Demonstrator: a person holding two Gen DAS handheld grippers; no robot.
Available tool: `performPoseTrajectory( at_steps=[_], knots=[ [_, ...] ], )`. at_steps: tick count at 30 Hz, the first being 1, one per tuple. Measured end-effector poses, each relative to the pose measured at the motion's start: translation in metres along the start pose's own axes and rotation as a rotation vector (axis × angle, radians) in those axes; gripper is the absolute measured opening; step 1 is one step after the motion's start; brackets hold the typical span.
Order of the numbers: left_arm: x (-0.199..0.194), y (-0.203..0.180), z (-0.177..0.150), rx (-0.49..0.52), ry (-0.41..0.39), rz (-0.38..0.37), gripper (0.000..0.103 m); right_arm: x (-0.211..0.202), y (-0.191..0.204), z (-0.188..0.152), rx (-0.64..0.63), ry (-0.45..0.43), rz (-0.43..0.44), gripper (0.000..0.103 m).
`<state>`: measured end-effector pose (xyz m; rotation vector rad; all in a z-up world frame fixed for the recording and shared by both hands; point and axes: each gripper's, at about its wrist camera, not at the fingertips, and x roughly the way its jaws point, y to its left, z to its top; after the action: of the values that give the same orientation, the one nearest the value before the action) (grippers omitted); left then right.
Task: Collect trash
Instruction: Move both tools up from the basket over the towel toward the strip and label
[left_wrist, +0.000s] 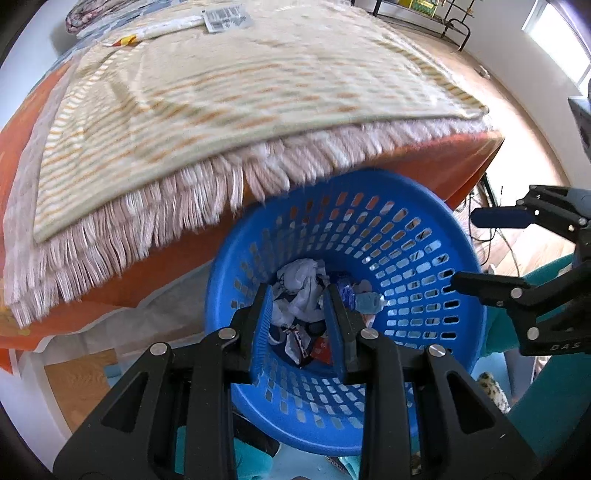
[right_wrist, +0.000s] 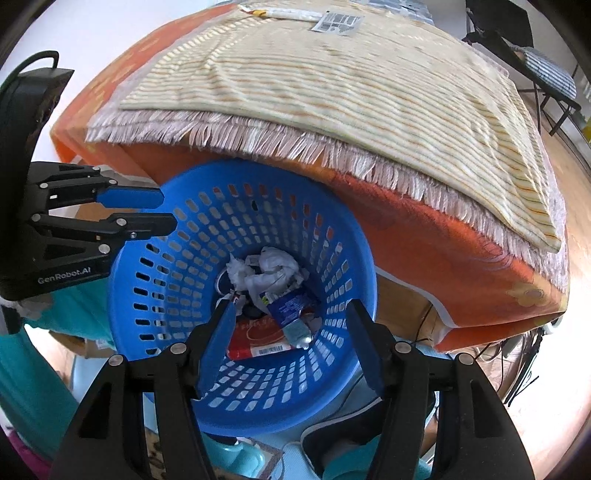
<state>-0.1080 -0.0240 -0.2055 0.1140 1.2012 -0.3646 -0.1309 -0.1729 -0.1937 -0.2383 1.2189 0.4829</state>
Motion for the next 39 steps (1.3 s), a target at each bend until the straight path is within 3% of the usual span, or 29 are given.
performPoseTrajectory(
  at_steps=[9,12,13,26,30,35,39],
  knots=[
    [-0.031,0.019,0.053,0.040,-0.070,-0.003,0.030,-0.017,-0.015,0.021,0.046,-0.059,0.021,0.062],
    [-0.043,0.031,0.075,0.047,-0.104,0.004,0.051,-0.023,-0.026,0.034,0.072,-0.076,0.029,0.064],
    [-0.046,0.034,0.083,0.051,-0.115,0.002,0.053,-0.025,-0.027,0.038,0.073,-0.082,0.025,0.068],
    [-0.046,0.100,0.210,0.017,-0.185,0.010,0.053,-0.048,-0.056,0.123,0.044,-0.219,-0.018,0.075],
    [-0.028,0.123,0.253,-0.032,-0.175,0.030,0.053,-0.043,-0.068,0.137,0.052,-0.206,-0.045,0.076],
    [-0.005,0.139,0.290,-0.033,-0.157,0.045,0.053,-0.036,-0.090,0.145,0.108,-0.173,0.000,0.076],
    [0.017,0.162,0.312,-0.096,-0.142,0.019,0.053,-0.032,-0.101,0.148,0.135,-0.160,0.020,0.076]
  ],
)
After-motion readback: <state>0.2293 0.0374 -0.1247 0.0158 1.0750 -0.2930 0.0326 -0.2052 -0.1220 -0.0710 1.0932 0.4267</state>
